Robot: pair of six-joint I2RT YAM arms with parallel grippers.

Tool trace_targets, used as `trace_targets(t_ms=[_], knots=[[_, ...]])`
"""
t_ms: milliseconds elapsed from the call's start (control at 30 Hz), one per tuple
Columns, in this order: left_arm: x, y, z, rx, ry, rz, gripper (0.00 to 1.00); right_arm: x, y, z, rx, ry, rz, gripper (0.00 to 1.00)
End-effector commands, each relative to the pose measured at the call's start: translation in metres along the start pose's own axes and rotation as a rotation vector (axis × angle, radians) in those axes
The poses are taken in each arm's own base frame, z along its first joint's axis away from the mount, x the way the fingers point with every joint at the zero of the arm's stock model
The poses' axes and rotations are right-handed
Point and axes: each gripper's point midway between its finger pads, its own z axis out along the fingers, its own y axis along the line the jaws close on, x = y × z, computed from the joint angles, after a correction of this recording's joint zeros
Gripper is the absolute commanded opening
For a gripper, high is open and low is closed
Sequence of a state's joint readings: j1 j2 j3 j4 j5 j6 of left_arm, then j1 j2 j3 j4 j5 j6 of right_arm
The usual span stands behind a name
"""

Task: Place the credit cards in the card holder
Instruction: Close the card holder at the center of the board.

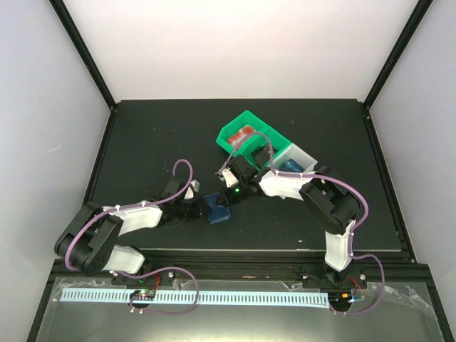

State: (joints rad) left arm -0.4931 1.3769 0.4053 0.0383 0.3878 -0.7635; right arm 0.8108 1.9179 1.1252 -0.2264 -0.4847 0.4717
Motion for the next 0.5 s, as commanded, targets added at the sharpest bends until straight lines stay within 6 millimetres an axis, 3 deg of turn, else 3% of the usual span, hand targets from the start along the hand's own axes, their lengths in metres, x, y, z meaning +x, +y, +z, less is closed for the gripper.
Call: trace_targets(t_ms=[0,467], knots=[[0.032,0.038,0.004,-0.131,0.097,-0.048,0.14,0.017,-0.018,0.016,0.025,0.041,0.043,0.01],[0.031,0.038,0.004,-0.134,0.095,-0.051,0.14,0.045,-0.03,0.023,0.059,0.085,0.097,0.01]])
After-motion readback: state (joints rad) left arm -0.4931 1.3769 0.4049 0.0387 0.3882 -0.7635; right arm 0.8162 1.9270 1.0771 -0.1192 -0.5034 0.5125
